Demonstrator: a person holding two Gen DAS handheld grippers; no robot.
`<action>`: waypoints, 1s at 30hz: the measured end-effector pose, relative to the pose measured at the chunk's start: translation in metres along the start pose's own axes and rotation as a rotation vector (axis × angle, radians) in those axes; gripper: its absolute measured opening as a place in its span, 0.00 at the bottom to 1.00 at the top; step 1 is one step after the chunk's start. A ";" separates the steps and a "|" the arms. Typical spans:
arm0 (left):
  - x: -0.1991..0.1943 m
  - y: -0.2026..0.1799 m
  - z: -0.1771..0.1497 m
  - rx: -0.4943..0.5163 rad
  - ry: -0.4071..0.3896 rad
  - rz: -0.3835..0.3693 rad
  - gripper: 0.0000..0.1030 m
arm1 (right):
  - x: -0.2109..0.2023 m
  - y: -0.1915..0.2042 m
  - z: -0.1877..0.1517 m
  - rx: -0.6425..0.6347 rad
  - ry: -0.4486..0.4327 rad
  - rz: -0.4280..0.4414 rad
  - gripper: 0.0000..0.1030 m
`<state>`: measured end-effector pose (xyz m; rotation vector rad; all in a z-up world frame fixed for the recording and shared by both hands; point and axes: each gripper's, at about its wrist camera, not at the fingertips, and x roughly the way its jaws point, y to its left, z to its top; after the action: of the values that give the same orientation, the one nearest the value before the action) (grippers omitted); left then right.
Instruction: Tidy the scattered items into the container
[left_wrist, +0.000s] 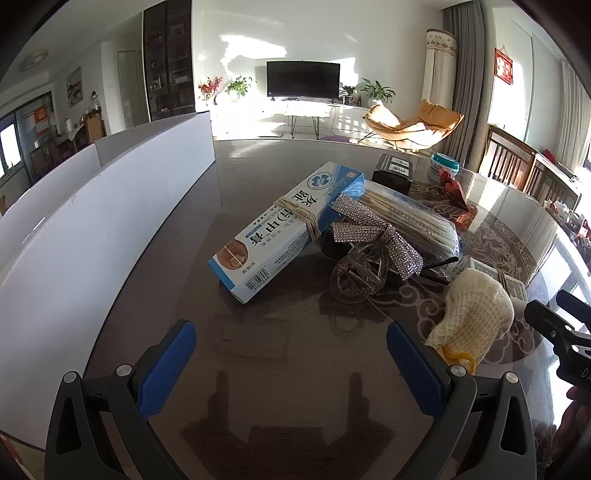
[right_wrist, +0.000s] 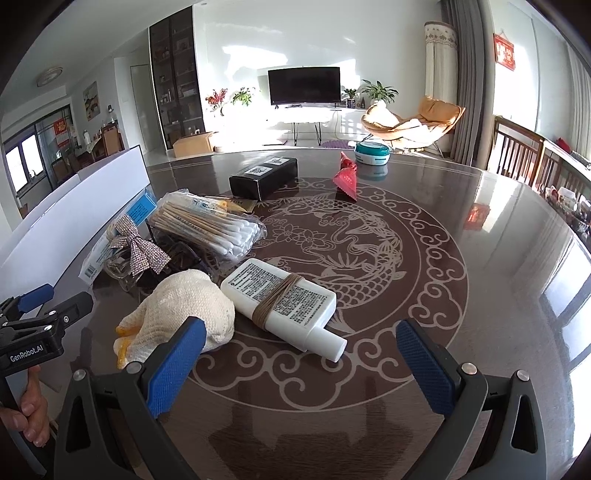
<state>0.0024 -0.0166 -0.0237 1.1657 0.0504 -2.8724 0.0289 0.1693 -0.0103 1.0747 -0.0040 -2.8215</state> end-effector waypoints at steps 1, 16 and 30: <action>0.002 0.000 0.000 0.001 0.012 -0.006 1.00 | 0.000 -0.001 0.000 0.004 0.002 0.003 1.00; 0.010 -0.005 -0.001 0.031 0.068 0.005 1.00 | 0.009 -0.009 0.000 0.050 0.038 0.010 1.00; 0.011 -0.004 -0.002 0.031 0.076 0.009 1.00 | 0.013 -0.005 -0.002 0.031 0.065 -0.006 1.00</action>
<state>-0.0042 -0.0127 -0.0323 1.2772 0.0038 -2.8301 0.0195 0.1733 -0.0206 1.1739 -0.0386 -2.7997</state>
